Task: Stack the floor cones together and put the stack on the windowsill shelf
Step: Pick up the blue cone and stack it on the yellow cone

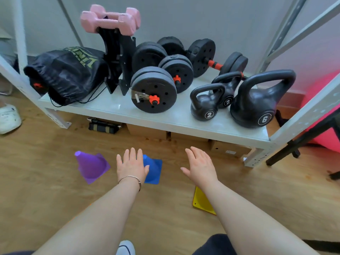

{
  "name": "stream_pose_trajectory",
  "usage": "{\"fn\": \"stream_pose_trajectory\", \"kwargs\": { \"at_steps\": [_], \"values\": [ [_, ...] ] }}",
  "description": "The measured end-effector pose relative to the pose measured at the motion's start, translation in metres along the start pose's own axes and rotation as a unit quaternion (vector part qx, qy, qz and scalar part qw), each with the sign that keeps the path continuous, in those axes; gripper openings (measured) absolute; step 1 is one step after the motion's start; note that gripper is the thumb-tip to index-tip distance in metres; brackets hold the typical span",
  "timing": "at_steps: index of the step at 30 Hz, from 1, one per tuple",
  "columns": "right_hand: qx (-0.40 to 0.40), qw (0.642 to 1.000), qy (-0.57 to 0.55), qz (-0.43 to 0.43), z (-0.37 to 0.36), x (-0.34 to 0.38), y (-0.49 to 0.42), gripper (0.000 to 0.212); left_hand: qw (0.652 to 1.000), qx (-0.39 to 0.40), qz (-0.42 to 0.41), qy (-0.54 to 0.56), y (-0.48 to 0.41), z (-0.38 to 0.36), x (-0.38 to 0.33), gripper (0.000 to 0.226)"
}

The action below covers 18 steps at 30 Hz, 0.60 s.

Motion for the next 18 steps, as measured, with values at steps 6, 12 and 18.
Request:
{"fn": "stream_pose_trajectory", "kwargs": {
  "at_steps": [6,12,18],
  "values": [
    [0.027,0.999,0.023,0.026,-0.03,0.021,-0.022,0.074,0.998,0.013,0.057,0.033,-0.03,-0.025,0.044,0.072],
    [0.063,0.997,0.022,0.04,-0.078,0.052,-0.057,0.076,0.994,0.106,-0.017,0.012,-0.053,-0.082,0.073,0.073],
    [0.113,0.993,0.0,0.042,-0.126,0.081,-0.093,0.065,0.988,0.136,-0.063,0.032,-0.085,-0.119,0.071,0.074]
  ]
}}
Point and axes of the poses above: each hand's wrist, its own y-axis away from the middle knuckle, its own z-axis out of the back of the hand, x = y × z, the point moved 4 cm from there along -y, towards the middle knuckle, and after that the axes turned 8 degrees about y, right-handed, at the moved point
